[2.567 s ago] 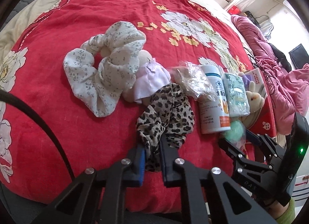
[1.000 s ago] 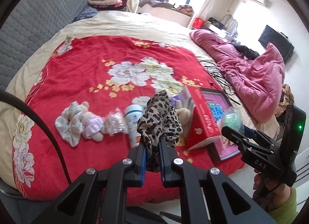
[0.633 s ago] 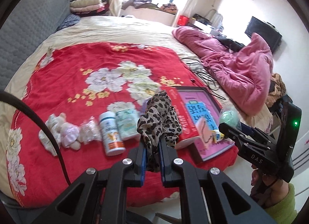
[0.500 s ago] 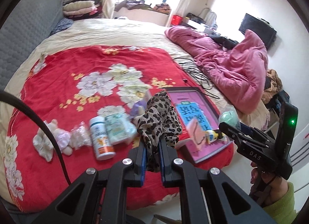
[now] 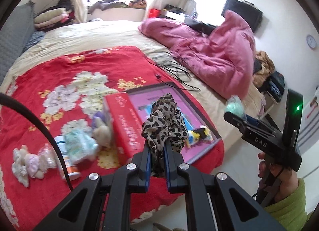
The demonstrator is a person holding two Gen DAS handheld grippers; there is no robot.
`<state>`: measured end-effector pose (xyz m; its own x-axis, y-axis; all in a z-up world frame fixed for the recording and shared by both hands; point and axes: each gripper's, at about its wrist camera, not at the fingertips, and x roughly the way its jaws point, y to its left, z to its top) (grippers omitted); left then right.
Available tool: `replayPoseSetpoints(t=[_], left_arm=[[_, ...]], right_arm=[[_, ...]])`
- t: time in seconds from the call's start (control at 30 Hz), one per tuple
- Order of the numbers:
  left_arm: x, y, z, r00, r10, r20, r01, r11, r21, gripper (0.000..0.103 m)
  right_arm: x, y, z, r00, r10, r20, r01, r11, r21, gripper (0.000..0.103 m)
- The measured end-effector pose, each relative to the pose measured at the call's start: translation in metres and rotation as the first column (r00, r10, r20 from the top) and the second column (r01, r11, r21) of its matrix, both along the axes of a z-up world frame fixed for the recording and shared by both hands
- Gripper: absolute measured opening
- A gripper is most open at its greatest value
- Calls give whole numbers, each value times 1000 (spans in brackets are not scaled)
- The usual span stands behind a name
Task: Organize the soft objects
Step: 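Carry leopard scrunchie with left tool while right carries green sponge to board, then release green sponge with right tool while left releases scrunchie beside mask bag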
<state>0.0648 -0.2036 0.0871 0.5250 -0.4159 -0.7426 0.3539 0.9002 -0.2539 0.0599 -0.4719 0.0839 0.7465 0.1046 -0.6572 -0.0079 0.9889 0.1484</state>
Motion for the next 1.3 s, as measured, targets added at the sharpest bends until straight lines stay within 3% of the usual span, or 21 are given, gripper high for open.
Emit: replayPoseSetpoints(t=[0.23, 0.63, 0.97, 1.3], left_arm=[[11, -54, -47, 992, -91, -83, 97, 993, 64, 11], [36, -102, -109, 974, -129, -188, 157, 977, 143, 11], [59, -105, -132, 976, -101, -195, 136, 975, 178, 11], [63, -97, -137, 973, -88, -212, 122, 981, 150, 12]], right_arm=[[0, -13, -20, 999, -15, -49, 14, 1000, -6, 63], [5, -23, -66, 984, 17, -179, -21, 1000, -19, 63], [16, -13, -95, 966, 63, -249, -71, 997, -24, 63], [34, 9, -120, 953, 94, -289, -120, 990, -73, 63]])
